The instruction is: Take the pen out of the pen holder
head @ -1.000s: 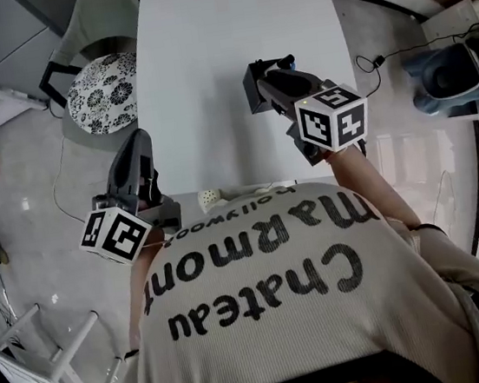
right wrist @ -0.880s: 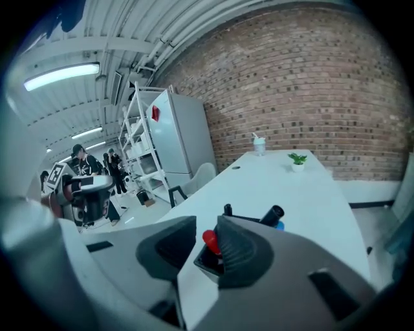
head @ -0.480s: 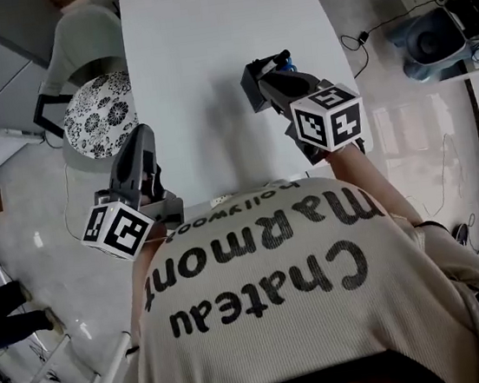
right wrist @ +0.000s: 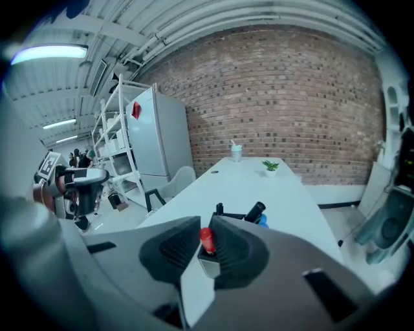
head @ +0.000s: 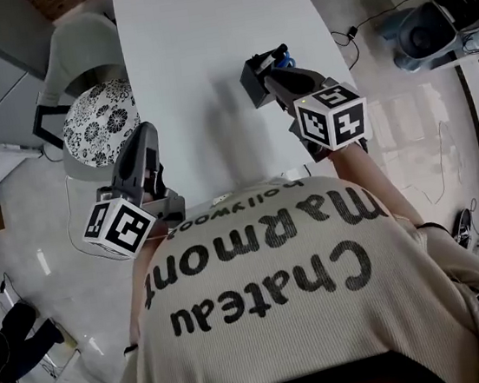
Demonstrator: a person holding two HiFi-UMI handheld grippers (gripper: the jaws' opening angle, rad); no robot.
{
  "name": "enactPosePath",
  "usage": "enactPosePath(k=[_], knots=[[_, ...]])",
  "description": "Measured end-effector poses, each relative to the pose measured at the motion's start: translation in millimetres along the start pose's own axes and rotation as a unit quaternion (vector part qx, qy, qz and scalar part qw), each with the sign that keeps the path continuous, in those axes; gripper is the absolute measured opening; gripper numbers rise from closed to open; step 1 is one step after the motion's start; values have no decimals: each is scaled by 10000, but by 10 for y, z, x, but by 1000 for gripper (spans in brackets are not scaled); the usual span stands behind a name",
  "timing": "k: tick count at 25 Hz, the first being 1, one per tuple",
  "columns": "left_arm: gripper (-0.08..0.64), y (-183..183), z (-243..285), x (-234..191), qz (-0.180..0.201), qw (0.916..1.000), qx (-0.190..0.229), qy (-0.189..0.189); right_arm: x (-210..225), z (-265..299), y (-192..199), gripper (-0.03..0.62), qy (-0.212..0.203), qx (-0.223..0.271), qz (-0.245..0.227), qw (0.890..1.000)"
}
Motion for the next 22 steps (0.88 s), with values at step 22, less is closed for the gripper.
enactPosePath(k=[22], knots=[[0, 58, -31, 114, 200, 9985, -263, 443, -149, -481, -1, 63, 365, 703, 489, 9957]])
Point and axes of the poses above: the fingertips, and each gripper's own axes: z forward along the fingers, x to its right, y out of its underside, the point moved 9 cm from there along -z, backward along the fingers, and after that the axes turned 11 degrees about -x, right-handed, at the moved point
